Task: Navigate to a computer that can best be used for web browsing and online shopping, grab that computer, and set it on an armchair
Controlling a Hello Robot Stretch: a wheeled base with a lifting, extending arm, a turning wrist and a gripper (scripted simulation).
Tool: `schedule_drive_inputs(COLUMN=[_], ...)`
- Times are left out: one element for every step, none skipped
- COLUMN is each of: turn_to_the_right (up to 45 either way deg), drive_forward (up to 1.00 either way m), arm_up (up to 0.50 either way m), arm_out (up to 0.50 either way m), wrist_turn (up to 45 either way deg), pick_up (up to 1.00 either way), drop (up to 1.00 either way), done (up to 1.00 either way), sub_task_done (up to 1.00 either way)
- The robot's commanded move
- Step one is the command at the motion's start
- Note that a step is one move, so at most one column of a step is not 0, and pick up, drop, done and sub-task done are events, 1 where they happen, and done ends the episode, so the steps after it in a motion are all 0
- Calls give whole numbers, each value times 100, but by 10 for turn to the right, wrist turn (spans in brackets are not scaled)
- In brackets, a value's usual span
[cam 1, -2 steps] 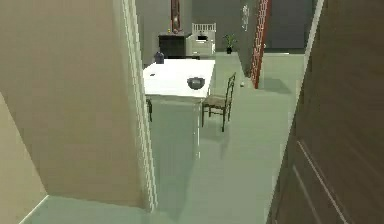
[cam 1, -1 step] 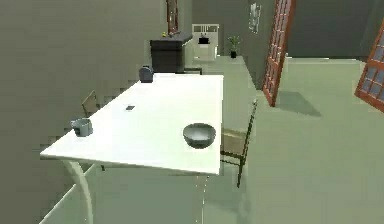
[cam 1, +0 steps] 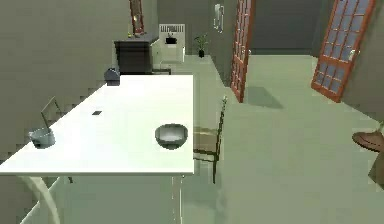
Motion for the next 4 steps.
schedule_drive_inputs(turn_to_the_right=[0, 360, 0, 60], drive_forward=[35, 0, 25, 0], arm_up=[0, 0, 0, 0], arm_out=[0, 0, 0, 0], wrist_turn=[0, 0, 0, 0], pick_up=[0, 0, 0, 0], drop=[0, 0, 0, 0], done=[0, 0, 0, 0], sub_task_done=[0, 0, 0, 0])
